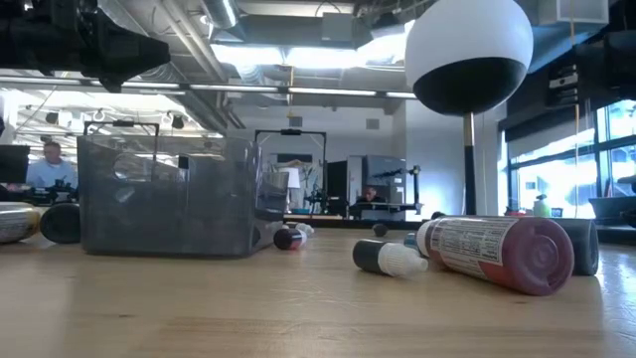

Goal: Pick & Place food coloring
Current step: Put the large blue food coloring bottle into the black bin

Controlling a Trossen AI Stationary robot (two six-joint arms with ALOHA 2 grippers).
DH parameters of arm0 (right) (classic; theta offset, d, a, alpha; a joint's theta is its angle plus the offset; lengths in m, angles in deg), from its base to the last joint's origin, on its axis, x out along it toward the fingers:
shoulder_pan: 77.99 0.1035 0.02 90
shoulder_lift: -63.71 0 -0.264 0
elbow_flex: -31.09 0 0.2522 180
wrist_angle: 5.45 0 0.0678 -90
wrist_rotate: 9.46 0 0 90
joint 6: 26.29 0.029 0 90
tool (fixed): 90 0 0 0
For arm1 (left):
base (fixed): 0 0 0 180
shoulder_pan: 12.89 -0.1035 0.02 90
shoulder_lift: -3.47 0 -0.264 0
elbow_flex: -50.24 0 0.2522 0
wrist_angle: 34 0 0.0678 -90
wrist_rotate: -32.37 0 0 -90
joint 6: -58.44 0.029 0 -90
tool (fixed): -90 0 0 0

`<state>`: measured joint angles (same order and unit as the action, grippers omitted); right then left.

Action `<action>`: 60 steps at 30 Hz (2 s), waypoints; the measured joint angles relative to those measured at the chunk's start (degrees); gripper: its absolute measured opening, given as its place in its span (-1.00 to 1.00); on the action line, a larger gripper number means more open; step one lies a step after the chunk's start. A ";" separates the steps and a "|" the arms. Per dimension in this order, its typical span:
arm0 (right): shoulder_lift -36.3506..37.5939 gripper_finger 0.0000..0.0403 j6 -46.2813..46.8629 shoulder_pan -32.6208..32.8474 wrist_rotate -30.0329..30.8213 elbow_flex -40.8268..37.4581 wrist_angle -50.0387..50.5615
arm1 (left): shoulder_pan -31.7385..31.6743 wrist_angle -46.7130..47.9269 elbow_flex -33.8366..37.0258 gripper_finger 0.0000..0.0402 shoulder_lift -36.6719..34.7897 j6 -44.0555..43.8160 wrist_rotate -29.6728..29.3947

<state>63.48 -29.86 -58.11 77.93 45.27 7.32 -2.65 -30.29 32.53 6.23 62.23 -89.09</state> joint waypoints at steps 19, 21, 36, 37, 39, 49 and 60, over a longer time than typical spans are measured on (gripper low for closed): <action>-0.02 -0.43 6.41 0.02 0.00 0.00 0.01 | -0.02 -0.95 0.00 -0.42 -0.02 0.00 -0.45; 0.00 -0.43 6.40 0.02 0.00 0.00 0.00 | -0.01 -0.94 0.00 -0.42 -0.02 0.00 -0.45; 0.00 -0.43 6.29 0.02 0.00 0.00 -0.01 | 0.00 -0.65 0.00 -0.32 -0.02 -0.02 -0.48; 0.00 -0.43 6.26 0.02 0.00 0.00 -0.01 | -0.02 -0.55 0.00 -0.30 -0.02 0.00 -0.52; 0.00 -0.43 6.01 0.00 0.00 0.00 -0.01 | -0.02 -0.46 0.00 -0.23 -0.02 -0.02 -0.52; 0.00 -0.43 1.13 0.00 0.02 0.00 -0.01 | -0.02 -0.44 0.00 0.11 -0.02 -0.17 -0.48; 0.00 -0.43 -1.74 0.00 0.00 -0.02 -1.52 | -0.02 -0.15 0.00 0.12 0.27 -5.58 -6.32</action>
<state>63.48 -31.59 -58.11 77.93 45.25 5.80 -2.67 -30.44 32.53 6.50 56.65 -95.41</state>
